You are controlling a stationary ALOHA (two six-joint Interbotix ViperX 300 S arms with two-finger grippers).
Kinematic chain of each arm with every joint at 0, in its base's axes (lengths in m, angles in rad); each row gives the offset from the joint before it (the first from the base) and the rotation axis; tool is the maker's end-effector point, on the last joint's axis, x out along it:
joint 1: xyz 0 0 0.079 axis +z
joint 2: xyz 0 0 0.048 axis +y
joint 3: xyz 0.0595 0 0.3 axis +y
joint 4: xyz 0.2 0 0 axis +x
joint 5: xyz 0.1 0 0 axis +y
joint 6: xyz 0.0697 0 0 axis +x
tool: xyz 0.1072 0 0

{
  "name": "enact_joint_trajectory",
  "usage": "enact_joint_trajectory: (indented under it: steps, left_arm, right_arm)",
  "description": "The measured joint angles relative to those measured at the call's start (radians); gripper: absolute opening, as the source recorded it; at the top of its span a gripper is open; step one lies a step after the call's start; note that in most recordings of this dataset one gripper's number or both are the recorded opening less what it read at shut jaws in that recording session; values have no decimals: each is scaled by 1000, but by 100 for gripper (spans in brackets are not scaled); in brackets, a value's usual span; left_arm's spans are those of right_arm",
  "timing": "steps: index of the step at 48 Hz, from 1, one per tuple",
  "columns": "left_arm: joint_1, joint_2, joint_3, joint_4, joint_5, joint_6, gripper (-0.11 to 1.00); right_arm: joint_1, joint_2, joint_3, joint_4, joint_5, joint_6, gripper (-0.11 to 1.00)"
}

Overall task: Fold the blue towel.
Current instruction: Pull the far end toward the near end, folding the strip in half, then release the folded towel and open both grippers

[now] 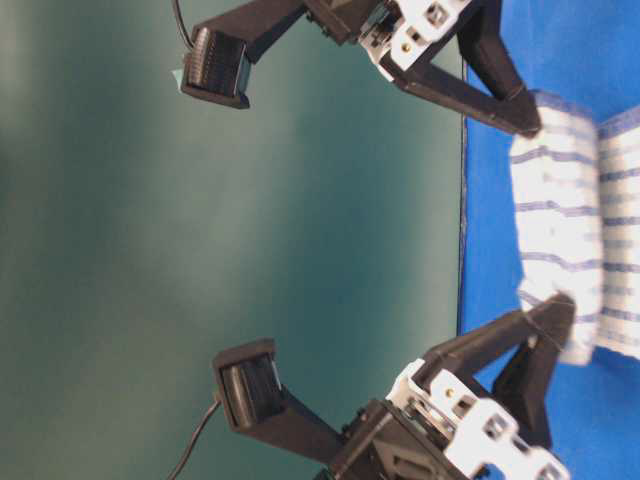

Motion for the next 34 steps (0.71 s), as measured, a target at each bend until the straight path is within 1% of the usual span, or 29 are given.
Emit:
enact_joint_trajectory:
  steps: [4, 19, 22, 27, 28, 29, 34]
  left_arm:
    - [-3, 2, 8, 0, -5, -15, 4]
    - [-12, 29, 11, -2, -21, -12, 5]
    - [-12, 38, 11, -2, -26, -12, 8]
    - [-12, 51, 12, -2, -26, -14, 23]
    - [-12, 52, 12, -2, -26, -12, 26]
    - [-14, 51, 14, -2, -26, -12, 29]
    - [-17, 51, 14, -2, -26, -12, 43]
  right_arm:
    - [12, 8, 0, 3, 0, 0, 7]
    - [15, 66, -9, 25, -2, 0, 7]
    - [18, 69, -14, 26, -2, 2, 7]
    - [28, 72, -17, 28, -2, -2, 8]
    - [29, 72, -18, 26, -2, -2, 10]
    - [32, 72, -18, 28, -3, 2, 14]
    - [51, 72, -20, 34, -12, 0, 46]
